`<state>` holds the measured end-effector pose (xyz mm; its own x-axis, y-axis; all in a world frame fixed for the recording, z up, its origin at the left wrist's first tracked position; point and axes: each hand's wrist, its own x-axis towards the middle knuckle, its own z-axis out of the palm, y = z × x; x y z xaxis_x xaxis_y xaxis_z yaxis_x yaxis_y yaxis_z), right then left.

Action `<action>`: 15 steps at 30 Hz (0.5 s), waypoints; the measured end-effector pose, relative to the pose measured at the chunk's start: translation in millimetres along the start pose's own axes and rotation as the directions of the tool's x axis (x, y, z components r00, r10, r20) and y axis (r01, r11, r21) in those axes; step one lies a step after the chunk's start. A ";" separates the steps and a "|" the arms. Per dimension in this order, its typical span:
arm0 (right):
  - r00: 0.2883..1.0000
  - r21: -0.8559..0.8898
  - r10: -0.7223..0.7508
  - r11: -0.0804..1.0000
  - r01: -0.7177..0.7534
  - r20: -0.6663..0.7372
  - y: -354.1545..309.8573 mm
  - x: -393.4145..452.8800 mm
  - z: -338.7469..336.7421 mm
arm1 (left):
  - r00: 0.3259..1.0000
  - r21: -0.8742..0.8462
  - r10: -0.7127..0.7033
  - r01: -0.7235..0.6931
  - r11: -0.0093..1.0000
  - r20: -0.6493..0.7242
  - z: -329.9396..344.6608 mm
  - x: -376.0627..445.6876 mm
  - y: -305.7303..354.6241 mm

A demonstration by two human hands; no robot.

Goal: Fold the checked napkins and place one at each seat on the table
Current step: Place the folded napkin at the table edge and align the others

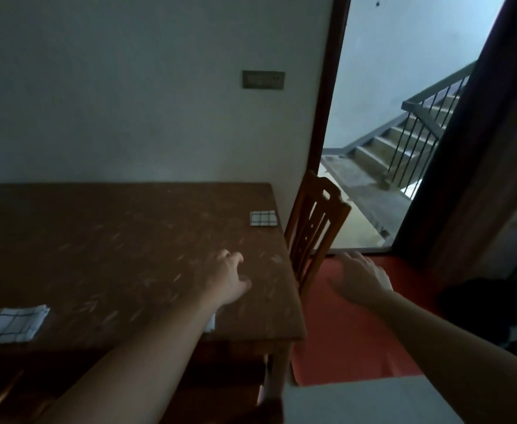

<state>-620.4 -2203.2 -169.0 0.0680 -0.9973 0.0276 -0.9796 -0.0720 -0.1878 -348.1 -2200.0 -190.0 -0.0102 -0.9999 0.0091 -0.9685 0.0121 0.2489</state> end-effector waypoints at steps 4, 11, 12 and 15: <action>0.999 0.019 -0.050 0.999 0.050 0.007 64.9 -8.1 -21.8 | 0.999 -0.036 -0.042 0.043 0.998 0.006 8.1 -11.5 73.0; 0.986 0.098 -0.166 0.981 0.165 0.009 126.0 39.1 -35.2 | 0.995 -0.082 -0.096 0.094 0.992 -0.023 18.4 18.6 160.3; 0.983 0.096 -0.184 0.979 0.182 0.012 132.2 51.3 -31.6 | 0.994 -0.078 -0.103 0.101 0.992 -0.024 23.0 29.4 168.8; 0.972 0.087 -0.235 0.969 0.232 0.024 149.5 99.0 -18.5 | 0.987 -0.085 -0.159 0.157 0.984 -0.011 42.5 73.5 186.2</action>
<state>-763.6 -2312.5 -176.2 0.3008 -0.9525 0.0470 -0.9168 -0.3024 -0.2608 -539.7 -2271.6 -184.1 0.1466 -0.9890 -0.0198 -0.9334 -0.1449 0.3283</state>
